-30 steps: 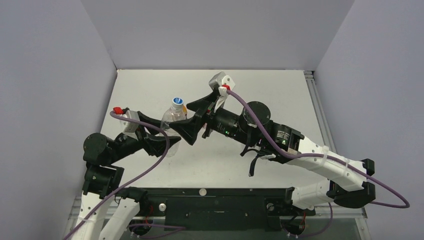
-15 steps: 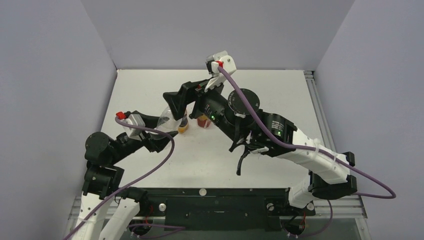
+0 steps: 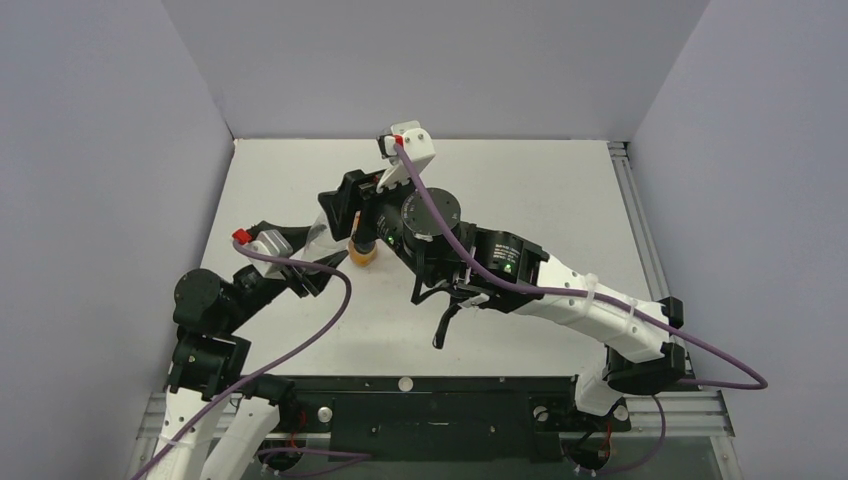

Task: Unscrew the bottle caps
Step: Unscrew the bottle cap from the plastic bottle.

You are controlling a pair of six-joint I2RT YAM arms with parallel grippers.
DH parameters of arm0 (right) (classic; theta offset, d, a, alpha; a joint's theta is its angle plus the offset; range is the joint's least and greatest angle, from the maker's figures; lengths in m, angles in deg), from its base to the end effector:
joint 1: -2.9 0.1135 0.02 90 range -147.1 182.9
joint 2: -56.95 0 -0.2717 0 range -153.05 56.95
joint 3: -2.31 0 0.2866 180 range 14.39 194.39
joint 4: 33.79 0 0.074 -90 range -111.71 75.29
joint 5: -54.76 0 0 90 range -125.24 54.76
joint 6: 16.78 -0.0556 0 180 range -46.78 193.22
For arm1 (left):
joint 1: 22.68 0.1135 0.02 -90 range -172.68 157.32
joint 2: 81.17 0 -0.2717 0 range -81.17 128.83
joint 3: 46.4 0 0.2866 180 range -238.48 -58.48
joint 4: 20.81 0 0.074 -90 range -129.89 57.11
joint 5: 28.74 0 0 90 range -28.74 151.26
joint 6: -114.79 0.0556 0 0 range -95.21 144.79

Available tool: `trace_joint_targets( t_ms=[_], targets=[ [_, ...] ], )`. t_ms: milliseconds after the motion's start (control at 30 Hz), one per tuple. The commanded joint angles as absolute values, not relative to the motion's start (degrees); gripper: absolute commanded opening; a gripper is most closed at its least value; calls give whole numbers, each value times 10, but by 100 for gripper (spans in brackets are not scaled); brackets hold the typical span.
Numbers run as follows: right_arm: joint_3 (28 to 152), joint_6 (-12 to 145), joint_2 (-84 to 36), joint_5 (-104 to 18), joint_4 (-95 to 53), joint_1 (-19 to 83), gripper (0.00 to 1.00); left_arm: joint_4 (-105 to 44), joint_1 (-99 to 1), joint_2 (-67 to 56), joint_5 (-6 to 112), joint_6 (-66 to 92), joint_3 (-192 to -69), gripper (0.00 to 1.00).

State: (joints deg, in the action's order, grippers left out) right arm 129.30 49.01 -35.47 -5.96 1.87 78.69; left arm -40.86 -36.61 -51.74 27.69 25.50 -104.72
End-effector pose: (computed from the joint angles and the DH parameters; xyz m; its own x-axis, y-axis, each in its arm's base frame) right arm 0.1221 0.3713 0.5452 -0.3018 0.2654 -0.9157 -0.6598 0.6352 0.4015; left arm 0.1413 -0.0667 0.4040 0.1582 -0.0286 -0.9870 0.7290 0.6776 0.0972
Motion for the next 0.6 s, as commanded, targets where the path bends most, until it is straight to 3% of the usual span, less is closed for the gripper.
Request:
trace_joint_targets(
  t_ms=[0,400,567],
  targets=[
    [1280,464,-342,-66,-25,785,47,-394,-367,-521,293,267,-1049,0],
    [1271,451,-346,-88,-26,764,14,-405,-367,-517,275,261,-1061,0],
    [1174,512,-277,-212,-103,733,6,-444,-367,-499,174,230,-1096,0]
  ],
)
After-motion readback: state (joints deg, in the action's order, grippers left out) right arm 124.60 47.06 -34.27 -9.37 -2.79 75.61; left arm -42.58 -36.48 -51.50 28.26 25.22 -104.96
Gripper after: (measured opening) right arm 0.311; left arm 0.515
